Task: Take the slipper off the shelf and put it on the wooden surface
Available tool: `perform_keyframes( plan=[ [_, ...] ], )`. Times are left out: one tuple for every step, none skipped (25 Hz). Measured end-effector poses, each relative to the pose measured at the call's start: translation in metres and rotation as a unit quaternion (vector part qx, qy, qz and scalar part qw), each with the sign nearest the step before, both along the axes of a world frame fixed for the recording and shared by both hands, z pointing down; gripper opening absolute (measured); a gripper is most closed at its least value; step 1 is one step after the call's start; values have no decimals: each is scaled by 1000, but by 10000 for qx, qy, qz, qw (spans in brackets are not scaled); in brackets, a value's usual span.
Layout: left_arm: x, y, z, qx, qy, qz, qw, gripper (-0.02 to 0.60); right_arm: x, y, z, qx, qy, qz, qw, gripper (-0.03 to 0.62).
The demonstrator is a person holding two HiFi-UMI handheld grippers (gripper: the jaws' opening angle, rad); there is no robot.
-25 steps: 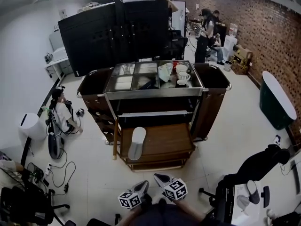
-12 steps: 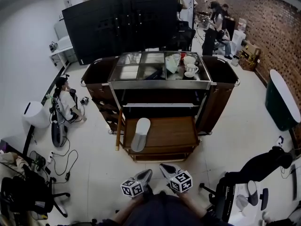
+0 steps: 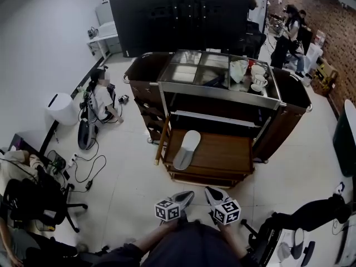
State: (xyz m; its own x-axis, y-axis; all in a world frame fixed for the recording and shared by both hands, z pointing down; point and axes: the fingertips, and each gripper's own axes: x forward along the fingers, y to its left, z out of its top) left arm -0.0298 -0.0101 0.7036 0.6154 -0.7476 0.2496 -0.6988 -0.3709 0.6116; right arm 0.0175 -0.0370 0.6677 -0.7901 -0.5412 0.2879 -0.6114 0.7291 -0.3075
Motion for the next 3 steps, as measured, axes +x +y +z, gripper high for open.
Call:
perform_keyframes(
  plan=[
    [-1, -1, 0, 11, -6, 4, 10000, 17, -1, -1, 0, -3, -3, 2, 10000, -2],
    [-2, -3, 0, 20, -9, 10, 10000, 17, -2, -2, 1, -8, -4, 6, 10000, -2],
    [-3, -5, 0, 28, -10, 15, 10000, 17, -3, -4, 2, -14, -4, 10, 10000, -2]
  ],
)
